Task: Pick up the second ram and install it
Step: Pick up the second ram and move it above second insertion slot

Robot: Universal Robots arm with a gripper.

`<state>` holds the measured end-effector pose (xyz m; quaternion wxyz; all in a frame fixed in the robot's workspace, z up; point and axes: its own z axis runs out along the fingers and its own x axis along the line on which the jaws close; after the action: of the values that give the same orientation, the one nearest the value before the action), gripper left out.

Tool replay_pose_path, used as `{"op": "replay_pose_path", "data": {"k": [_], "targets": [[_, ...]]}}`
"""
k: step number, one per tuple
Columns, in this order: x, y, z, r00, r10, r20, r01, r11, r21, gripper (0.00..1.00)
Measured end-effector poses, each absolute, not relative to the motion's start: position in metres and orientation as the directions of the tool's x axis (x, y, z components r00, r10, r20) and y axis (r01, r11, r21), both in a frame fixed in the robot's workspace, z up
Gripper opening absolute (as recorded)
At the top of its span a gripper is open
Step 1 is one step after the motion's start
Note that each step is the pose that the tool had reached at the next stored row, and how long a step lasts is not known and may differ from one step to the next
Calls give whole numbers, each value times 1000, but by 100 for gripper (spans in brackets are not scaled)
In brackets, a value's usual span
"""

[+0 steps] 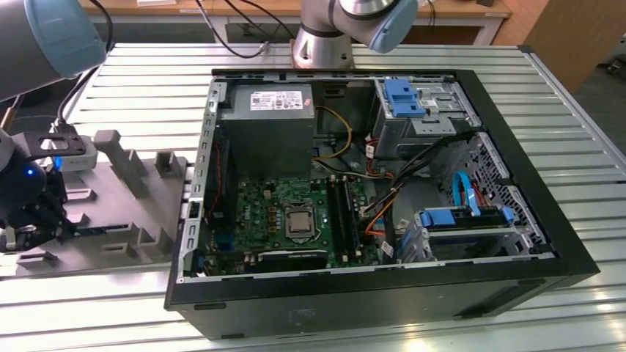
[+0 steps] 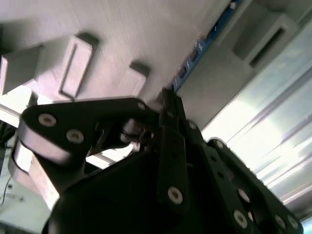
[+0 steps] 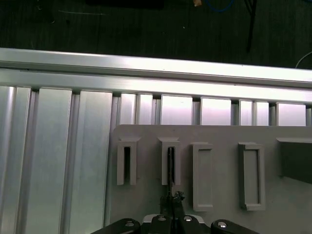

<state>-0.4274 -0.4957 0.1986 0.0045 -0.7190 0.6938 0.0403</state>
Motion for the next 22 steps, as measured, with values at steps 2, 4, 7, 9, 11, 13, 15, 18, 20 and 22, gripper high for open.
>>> {"op": "replay_pose_path", "data": {"k": [2, 4, 7, 9, 11, 13, 15, 18, 20, 22], "targets": [[-427, -496, 199, 34, -997, -64, -998, -37, 50, 12], [-427, -496, 199, 34, -997, -64, -998, -37, 49, 12], [-427, -496, 199, 31, -998, -63, -998, -34, 50, 12], [-427, -496, 198, 11, -998, -61, -999, -14, 50, 12], [-427, -496, 198, -9, -998, -60, -999, 6, 50, 12], [-427, -496, 198, -24, -998, -59, -999, 21, 50, 12], [-427, -496, 198, -43, -997, -59, -998, 40, 50, 12], [-427, -496, 198, -49, -997, -58, -998, 46, 50, 12], [-427, -496, 198, -51, -997, -58, -998, 48, 50, 12], [-427, -496, 198, -51, -997, -58, -998, 48, 50, 12]]}}
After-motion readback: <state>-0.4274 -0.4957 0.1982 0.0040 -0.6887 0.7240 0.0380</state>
